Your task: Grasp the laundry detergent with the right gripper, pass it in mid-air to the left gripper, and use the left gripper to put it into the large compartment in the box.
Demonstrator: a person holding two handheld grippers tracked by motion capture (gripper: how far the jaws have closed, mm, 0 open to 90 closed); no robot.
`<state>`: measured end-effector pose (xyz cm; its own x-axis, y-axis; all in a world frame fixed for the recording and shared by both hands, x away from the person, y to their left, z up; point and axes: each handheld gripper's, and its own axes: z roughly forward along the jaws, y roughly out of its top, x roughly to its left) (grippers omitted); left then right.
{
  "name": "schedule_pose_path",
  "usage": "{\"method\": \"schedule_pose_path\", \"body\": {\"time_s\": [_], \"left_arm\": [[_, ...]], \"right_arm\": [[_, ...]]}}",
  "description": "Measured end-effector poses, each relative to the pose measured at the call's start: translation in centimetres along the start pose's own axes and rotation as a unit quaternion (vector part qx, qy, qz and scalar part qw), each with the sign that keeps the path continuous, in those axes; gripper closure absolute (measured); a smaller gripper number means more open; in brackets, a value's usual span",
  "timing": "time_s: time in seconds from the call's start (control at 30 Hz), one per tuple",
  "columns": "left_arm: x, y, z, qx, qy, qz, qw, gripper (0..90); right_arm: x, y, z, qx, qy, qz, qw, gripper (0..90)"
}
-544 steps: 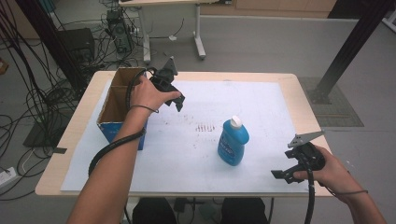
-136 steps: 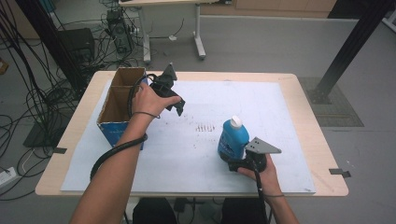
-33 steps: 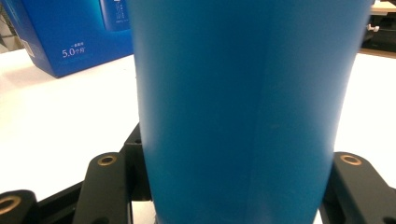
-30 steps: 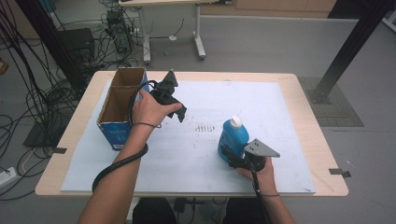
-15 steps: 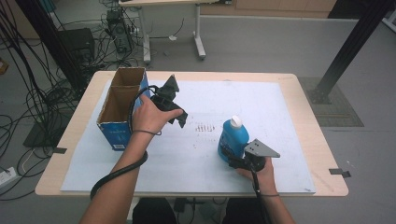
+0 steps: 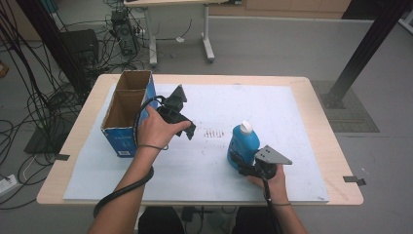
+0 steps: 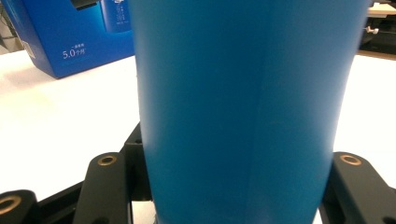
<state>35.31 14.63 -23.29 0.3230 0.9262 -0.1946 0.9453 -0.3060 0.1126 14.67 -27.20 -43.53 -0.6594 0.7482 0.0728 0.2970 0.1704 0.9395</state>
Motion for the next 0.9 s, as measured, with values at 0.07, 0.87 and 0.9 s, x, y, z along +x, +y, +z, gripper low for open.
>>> {"method": "schedule_pose_path", "body": {"time_s": [0.07,0.87,0.9], "left_arm": [[-0.1,-0.2,0.0,-0.002,-0.001,0.000,1.0000,7.2],[-1.3,-3.5,0.8,-0.012,-0.004,0.001,0.9999,7.1],[-1.3,-3.6,0.8,-0.012,-0.005,0.001,0.9999,7.1]], "right_arm": [[0.0,0.0,0.0,0.000,0.000,-0.001,1.0000,41.2],[0.0,-0.1,0.0,-0.002,-0.001,0.003,1.0000,41.3],[0.0,-0.1,0.0,-0.002,-0.001,0.003,1.0000,41.3]]}}
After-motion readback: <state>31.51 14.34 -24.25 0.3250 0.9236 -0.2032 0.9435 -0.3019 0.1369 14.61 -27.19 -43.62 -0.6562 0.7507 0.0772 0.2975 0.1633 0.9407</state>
